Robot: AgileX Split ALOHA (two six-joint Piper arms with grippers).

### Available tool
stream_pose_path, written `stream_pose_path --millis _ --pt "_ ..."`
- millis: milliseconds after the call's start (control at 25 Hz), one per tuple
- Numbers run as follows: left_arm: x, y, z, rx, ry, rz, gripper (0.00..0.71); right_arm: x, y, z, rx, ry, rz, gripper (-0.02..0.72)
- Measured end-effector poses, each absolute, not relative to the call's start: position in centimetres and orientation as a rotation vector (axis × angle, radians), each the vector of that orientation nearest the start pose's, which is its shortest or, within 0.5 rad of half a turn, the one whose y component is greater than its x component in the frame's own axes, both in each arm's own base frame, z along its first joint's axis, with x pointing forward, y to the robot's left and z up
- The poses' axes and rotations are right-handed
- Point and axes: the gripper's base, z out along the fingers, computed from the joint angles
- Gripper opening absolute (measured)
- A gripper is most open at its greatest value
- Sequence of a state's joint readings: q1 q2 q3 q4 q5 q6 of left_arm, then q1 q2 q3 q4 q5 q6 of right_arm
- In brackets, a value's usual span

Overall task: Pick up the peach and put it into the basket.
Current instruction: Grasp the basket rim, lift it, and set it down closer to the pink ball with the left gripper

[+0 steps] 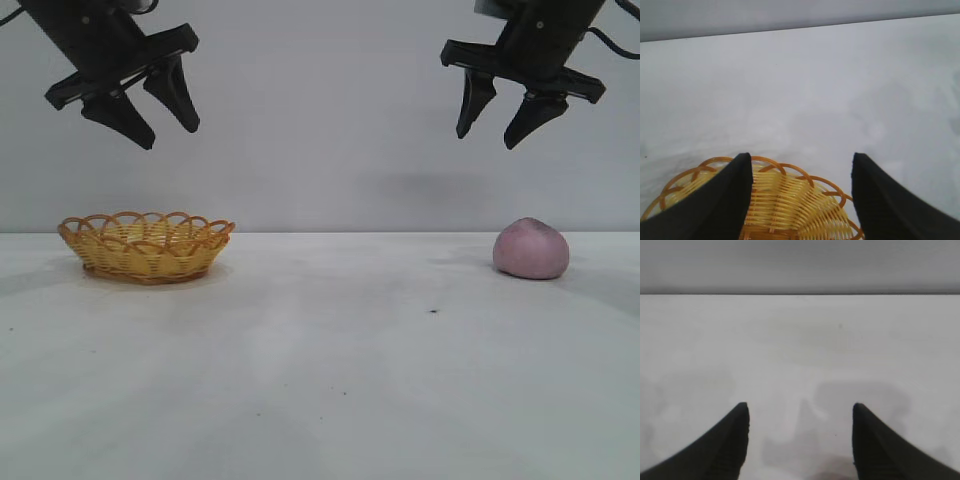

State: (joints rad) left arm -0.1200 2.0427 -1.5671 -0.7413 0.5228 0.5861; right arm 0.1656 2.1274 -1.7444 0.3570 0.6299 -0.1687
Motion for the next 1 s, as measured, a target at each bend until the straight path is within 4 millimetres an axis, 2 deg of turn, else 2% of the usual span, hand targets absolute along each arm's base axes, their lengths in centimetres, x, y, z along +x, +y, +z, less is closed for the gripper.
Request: stream_pose_path --millis 560,680,840,1000 --pt "45.6 -8.6 22.1 0.219 2.351 -0.496 0.369 47.4 9.8 22.1 -0.142 2.474 0.381 0.413" --pt "45.6 -8.6 22.7 0.337 2.379 -0.451 0.369 47.4 9.8 22.0 -0.144 2.481 0.382 0.413" --pt "45.6 -8.2 24.8 0.562 2.416 -0.321 0.369 47.3 9.9 22.0 -0.15 2.491 0.384 0.413" --pt "46.0 -7.5 26.4 0.648 2.517 -0.21 0.369 47.2 9.9 21.9 -0.153 2.502 0.386 0.413"
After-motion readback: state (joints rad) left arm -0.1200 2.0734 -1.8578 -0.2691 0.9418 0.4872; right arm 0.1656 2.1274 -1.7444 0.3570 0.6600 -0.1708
